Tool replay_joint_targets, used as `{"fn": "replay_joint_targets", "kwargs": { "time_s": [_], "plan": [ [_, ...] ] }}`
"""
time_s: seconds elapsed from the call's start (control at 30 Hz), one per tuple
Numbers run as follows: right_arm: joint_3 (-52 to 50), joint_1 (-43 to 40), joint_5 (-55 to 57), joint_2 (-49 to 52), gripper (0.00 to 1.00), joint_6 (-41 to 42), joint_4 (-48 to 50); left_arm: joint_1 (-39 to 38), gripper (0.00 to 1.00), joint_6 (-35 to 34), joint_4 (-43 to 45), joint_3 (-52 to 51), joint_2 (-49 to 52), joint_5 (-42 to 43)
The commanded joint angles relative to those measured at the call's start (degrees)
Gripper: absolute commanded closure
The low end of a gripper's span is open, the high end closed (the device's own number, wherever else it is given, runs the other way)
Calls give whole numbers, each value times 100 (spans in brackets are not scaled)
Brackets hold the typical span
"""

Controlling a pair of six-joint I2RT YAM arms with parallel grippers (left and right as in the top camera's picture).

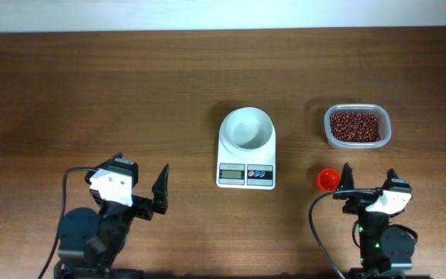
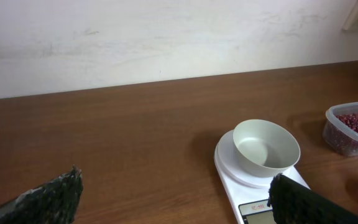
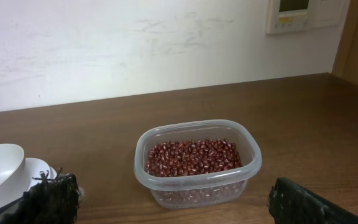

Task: Scoop and weigh 50g on scale
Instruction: 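Raise the left arm and move it forward toward the scale, then move the right gripper down over the red scoop handle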

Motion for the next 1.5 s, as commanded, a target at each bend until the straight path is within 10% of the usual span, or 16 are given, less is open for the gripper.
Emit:
{"fn": "replay_joint_targets", "kwargs": {
  "time_s": [0.0, 0.97, 1.23, 1.47],
  "plan": [
    [-31, -31, -13, -59, 1, 17, -48, -2, 1, -223, 31, 138, 42, 57],
    [-31, -15, -588, -59, 1, 48, -52, -2, 1, -1104, -2293, 2625, 2640, 706],
    [-31, -15, -4631, -59, 1, 4264, 98, -2, 1, -1119, -2210, 2623, 2750, 710],
    [-31, -15, -5270, -59, 1, 4319, 122, -2, 1, -1497, -2218, 2625, 2953, 708]
  ]
}}
